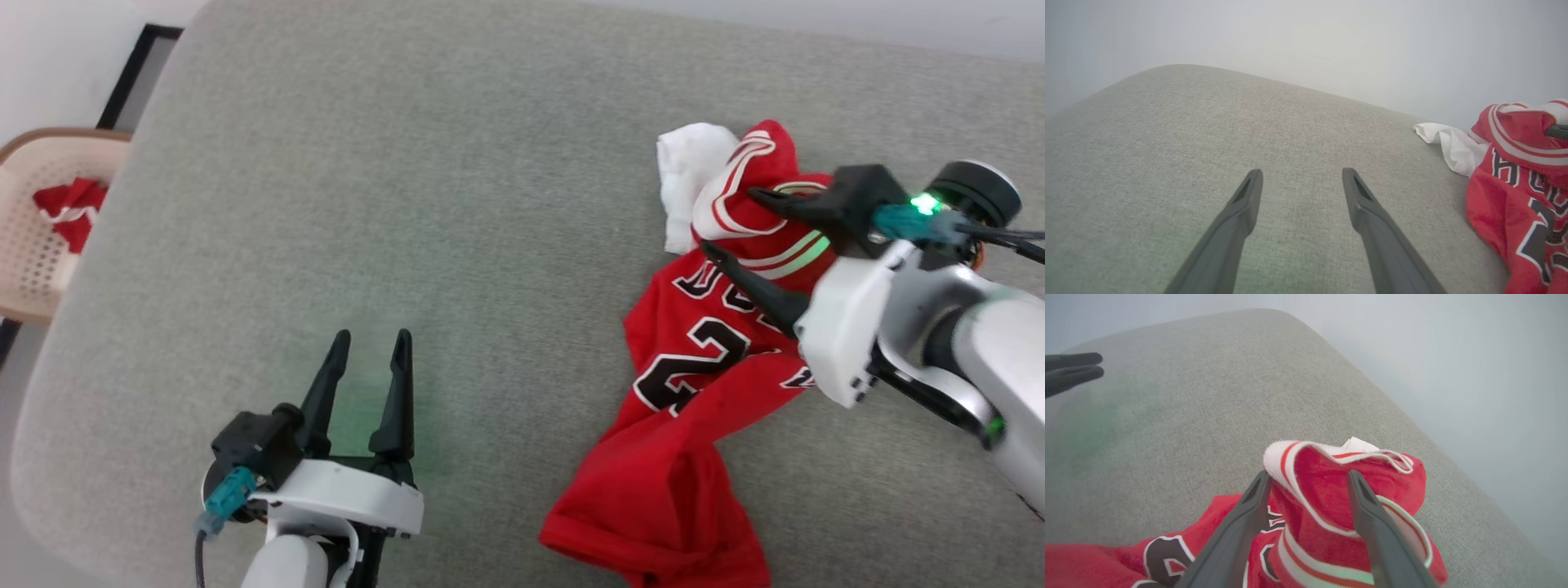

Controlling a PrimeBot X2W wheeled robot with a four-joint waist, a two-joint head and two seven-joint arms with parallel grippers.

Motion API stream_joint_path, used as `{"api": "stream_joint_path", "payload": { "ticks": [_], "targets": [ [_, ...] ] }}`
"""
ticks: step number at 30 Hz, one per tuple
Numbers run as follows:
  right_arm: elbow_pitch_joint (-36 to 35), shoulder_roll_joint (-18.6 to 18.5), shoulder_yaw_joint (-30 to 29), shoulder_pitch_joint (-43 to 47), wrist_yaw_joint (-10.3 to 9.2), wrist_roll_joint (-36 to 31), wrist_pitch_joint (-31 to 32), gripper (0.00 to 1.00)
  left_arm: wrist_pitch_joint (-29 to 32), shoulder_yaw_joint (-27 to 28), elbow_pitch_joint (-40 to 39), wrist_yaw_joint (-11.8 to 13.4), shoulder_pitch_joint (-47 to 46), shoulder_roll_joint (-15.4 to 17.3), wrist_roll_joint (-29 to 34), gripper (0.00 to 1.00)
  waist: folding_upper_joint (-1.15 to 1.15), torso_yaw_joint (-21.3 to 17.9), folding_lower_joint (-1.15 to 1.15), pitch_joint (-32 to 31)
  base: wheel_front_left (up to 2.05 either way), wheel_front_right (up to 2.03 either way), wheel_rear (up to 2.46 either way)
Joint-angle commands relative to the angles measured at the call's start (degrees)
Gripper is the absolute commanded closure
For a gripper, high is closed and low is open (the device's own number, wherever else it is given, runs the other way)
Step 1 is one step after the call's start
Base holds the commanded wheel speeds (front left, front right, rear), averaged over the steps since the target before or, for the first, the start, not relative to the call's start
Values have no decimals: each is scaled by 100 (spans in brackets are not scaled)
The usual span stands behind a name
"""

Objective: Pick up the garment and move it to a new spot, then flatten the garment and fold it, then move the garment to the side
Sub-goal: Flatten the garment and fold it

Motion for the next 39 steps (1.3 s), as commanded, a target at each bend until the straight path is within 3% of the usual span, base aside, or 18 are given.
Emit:
{"api": "stream_joint_path", "payload": {
  "ticks": [1, 11, 25, 28, 39],
  "targets": [
    [-94, -68, -83, 145, -8, 90, -72, 0, 0, 13, -8, -26, 52, -2, 30, 0, 0, -122, 0, -65, 0, 0, 0],
    [-1051, -949, -878, 1031, -8, 651, 208, 0, 0, -28, -56, -58, 64, 0, 81, 0, 0, -393, 0, -86, 0, 0, 0],
    [-1450, -2082, -1933, 2342, -8, 1276, 1016, 0, 0, -113, -54, -71, -13, -2, -63, 0, 0, -209, 0, 143, 0, 0, 0],
    [-1361, -2013, -2191, 2378, -8, 1377, 1018, 0, 0, -142, -42, -58, -49, -2, -98, 0, 0, -170, 0, 170, 0, 0, 0],
    [-500, -1006, -2265, 1795, -8, 1540, 1457, 0, 0, -280, 24, -37, -194, -2, -214, 0, 0, 96, 0, 302, 0, 0, 0]
  ]
}}
